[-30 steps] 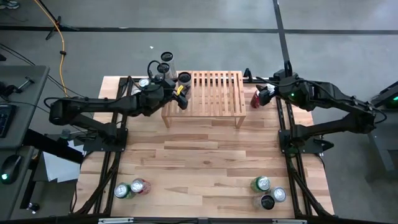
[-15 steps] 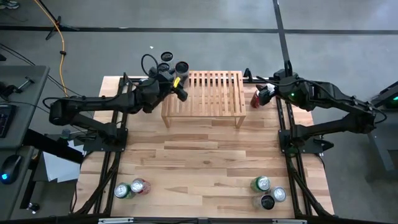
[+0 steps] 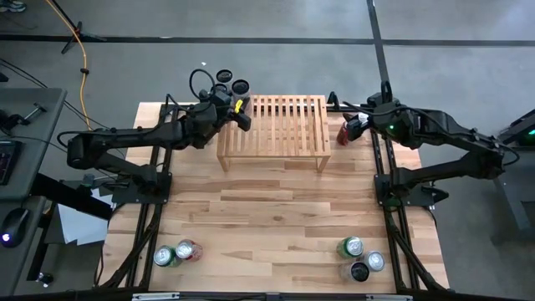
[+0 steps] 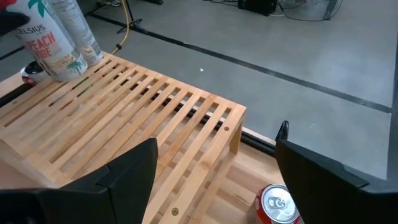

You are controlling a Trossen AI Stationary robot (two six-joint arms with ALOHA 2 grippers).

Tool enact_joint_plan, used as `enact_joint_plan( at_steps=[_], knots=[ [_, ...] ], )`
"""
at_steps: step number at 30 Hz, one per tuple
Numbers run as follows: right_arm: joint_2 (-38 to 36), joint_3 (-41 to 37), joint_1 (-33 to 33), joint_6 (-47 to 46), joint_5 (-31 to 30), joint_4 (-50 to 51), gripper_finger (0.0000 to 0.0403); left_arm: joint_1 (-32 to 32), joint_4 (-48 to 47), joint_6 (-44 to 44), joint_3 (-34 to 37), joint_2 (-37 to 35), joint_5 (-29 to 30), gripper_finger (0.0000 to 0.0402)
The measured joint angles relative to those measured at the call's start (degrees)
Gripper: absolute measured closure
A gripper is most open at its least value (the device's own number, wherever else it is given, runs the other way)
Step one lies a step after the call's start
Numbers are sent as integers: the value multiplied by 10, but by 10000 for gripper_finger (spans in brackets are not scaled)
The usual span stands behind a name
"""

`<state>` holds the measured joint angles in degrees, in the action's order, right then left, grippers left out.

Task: Place canned beverage on shelf
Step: Put the top right white pink soda can on the shelf

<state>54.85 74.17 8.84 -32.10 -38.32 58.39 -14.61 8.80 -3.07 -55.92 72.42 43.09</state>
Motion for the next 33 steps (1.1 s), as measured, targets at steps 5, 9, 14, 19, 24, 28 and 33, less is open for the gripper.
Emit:
enact_joint_plan(
  at_steps=[5, 9, 14, 19, 24, 28, 33],
  knots=[
    [13, 0, 0, 6, 0, 0, 91, 0, -19, -27, 0, 2, 2, 183],
    [22, 0, 0, 11, 0, 0, 91, 0, -23, -29, 0, 17, 21, 183],
    [26, 0, 0, 17, 1, 0, 91, 3, -20, -42, 0, 40, 24, 183],
    [25, 0, 0, 15, 3, 0, 91, 13, -12, -43, 0, 54, 51, 182],
    [25, 0, 0, 15, 3, 0, 91, 21, -14, -43, -1, 56, 72, 159],
    [25, 0, 0, 15, 3, 0, 91, 24, -13, -43, -1, 55, 73, 141],
    [25, 0, 0, 15, 3, 0, 91, 24, -10, -42, -1, 55, 71, 123]
  ],
)
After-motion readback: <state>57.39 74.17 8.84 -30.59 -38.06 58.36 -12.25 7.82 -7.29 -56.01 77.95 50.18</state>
